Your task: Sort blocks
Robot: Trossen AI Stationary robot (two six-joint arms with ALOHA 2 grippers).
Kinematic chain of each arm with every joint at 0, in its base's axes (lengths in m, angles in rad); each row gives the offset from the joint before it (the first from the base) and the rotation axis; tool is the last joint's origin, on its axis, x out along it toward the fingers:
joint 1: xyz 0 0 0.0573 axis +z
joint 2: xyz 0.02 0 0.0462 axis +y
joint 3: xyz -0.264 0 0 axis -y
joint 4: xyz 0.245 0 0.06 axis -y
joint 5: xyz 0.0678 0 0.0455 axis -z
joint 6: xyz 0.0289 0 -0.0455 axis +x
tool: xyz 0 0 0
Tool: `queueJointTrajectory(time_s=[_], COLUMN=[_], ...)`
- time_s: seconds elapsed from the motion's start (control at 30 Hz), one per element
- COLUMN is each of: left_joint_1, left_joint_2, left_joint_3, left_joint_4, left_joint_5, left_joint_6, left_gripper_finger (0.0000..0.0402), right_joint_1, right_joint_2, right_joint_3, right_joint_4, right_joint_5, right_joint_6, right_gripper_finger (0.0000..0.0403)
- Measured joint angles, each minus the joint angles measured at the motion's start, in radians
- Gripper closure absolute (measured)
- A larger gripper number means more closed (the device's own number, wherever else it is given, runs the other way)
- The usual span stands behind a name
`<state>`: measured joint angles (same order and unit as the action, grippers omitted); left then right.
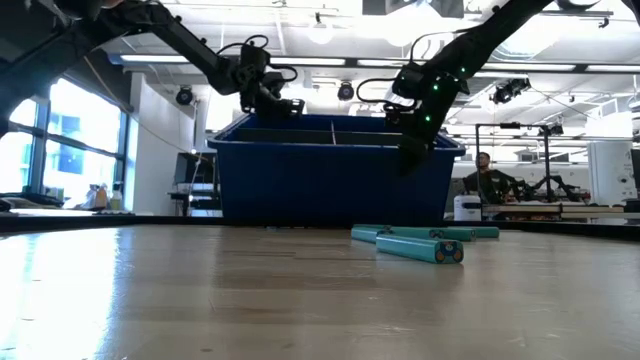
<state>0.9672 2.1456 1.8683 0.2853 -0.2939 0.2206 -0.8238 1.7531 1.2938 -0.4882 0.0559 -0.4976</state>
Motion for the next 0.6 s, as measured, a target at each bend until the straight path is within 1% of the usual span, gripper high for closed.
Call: queueJointTrajectory(time_s=[0.23, 0.3, 0.4, 0.5, 0.6], left_joint_1=[-0.002, -0.010, -0.034, -0.076, -0.123], left_joint_2=[-0.007, -0.027, -0.078, -0.144, -0.229], left_joint_3=[0.000, -0.001, 0.000, -0.009, -0.048], left_joint_4=[-0.009, -0.025, -0.073, -0.159, -0.243], left_joint_5=[0.001, 0.031, 0.150, 0.291, 0.428], left_joint_6=[0.000, 0.004, 0.042, 0.083, 0.111], left_gripper_finger=[0.0223, 0.0221, 0.0221, 0.0220, 0.0220], right_joint_1=[0.000, 0.000, 0.000, 0.000, 0.000], right_joint_2=[0.000, 0.000, 0.000, 0.000, 0.000], right_joint_3=[0.000, 0.000, 0.000, 0.000, 0.000], right_joint_4=[0.000, 0.000, 0.000, 0.000, 0.000], right_joint_5=[0.000, 0.000, 0.000, 0.000, 0.000], right_joint_6=[0.000, 0.000, 0.000, 0.000, 0.000], right_gripper_finger=[0.0208, 0.0208, 0.0208, 0.0208, 0.0208])
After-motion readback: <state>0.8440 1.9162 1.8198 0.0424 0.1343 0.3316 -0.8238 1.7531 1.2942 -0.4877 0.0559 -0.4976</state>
